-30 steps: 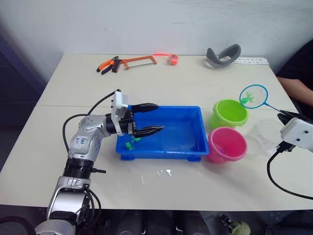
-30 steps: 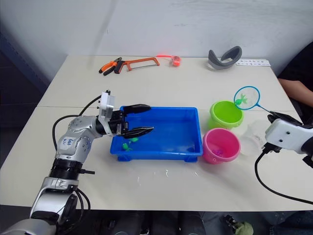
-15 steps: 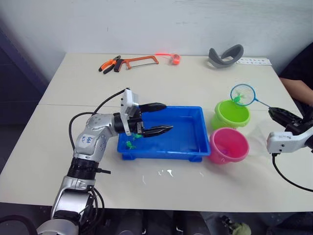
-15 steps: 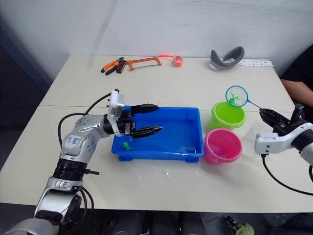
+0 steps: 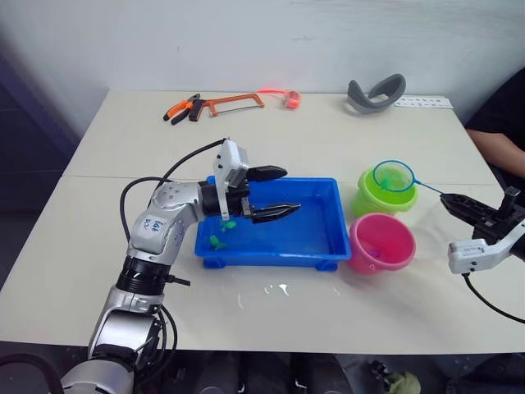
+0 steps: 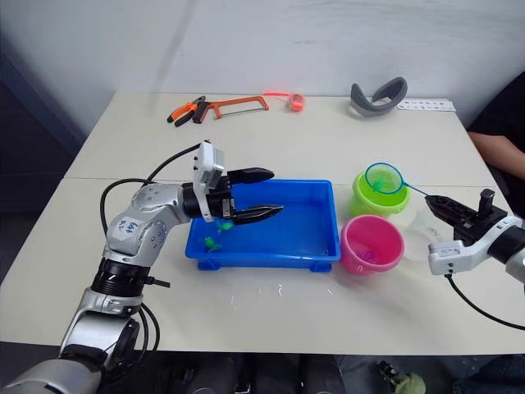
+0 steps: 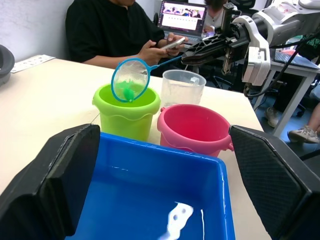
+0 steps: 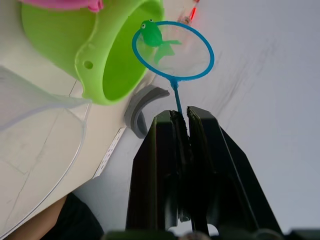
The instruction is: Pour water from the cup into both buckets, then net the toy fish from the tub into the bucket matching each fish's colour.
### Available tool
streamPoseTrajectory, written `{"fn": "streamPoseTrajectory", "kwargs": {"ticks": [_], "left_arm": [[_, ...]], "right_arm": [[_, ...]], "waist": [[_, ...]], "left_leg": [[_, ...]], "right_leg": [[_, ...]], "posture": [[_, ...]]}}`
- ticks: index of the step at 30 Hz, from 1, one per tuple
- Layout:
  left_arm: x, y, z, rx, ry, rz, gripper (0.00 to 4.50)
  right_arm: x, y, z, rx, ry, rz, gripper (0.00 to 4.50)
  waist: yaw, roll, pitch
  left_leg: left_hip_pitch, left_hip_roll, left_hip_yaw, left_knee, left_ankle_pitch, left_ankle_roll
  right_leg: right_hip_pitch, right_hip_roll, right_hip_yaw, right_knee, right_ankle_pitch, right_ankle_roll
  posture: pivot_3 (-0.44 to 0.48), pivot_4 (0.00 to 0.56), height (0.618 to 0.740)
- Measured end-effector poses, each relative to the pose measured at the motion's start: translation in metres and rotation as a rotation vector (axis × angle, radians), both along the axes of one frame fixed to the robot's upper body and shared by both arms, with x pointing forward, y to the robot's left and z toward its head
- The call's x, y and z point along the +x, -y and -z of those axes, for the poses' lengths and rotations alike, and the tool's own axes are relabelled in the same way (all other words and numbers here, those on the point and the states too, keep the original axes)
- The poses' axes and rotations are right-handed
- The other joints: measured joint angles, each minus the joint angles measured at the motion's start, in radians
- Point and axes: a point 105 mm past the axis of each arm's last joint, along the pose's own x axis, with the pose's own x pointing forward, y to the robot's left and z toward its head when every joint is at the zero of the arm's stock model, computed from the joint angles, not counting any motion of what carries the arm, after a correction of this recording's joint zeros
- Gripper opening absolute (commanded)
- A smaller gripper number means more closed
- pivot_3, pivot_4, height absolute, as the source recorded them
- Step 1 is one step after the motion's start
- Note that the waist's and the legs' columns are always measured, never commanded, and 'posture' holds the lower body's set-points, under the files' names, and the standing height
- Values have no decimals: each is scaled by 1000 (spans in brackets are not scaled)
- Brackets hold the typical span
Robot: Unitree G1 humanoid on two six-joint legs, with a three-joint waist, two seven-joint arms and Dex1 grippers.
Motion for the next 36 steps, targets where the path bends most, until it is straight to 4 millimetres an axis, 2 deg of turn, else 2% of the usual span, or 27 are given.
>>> {"fn": "streamPoseTrajectory", "kwargs": {"ticks": [4, 18, 19, 22, 25, 28, 30, 34, 36], "left_arm": [[3, 3, 1, 11, 8, -2, 4477], [9, 10, 3, -23, -2, -12, 4477], [11, 10, 5, -22, -5, -25, 4477], [12, 10, 5, -24, 3, -33, 4477], [14, 8, 7, -26, -5, -42, 4477], [16, 2, 8, -24, -9, -58, 4477], [16, -9, 7, -40, -10, -64, 4477], [8, -45, 11, -89, -23, -62, 4477], [1, -67, 16, -95, -22, -82, 4477]], "right_arm": [[1, -1, 3, -44, 0, -17, 0], [2, 13, -8, -39, 41, 49, 0], [4, 14, -14, -39, 67, 63, 0], [3, 16, -6, -40, 37, 71, 0], [2, 13, -8, 2, 33, 73, 0], [2, 6, -20, 167, 29, 82, 0], [1, -7, -30, 329, -9, 64, 0], [-2, -48, -37, 718, -196, -25, 0], [-3, -74, -33, 984, -378, -67, 0]], "waist": [[-1, 0, 0], [0, 0, 0], [-1, 0, 0], [0, 0, 0], [0, 0, 0], [0, 0, 0], [-5, 0, 0], [-18, 0, 0], [-22, 0, 0]], "left_leg": [[0, 1, 0, 0, 0, 0], [0, 2, 0, 0, 0, -1], [0, 2, 0, 0, 0, -1], [0, 2, 1, -1, 0, -1], [0, 2, 0, 0, 0, -1], [0, 2, 0, 0, 0, -1], [0, 3, 0, 0, 0, -1], [1, 6, 0, 0, 0, -2], [1, 6, -1, 1, 0, -2]], "right_leg": [[0, 2, 1, 0, 0, 0], [0, 3, 1, 0, 0, 0], [0, 3, 1, 0, 0, 0], [0, 3, 1, -1, 0, 0], [0, 3, 1, -1, 0, 0], [0, 3, 1, -1, 0, 0], [0, 4, 1, -1, 0, 0], [0, 4, 1, 0, 0, -1], [0, 3, 1, 0, 0, -1]], "posture": [[0, 150, 740], [0, 150, 740], [0, 150, 740], [0, 150, 740], [0, 150, 740], [0, 150, 740], [0, 150, 740], [0, 150, 740], [0, 150, 740]]}}
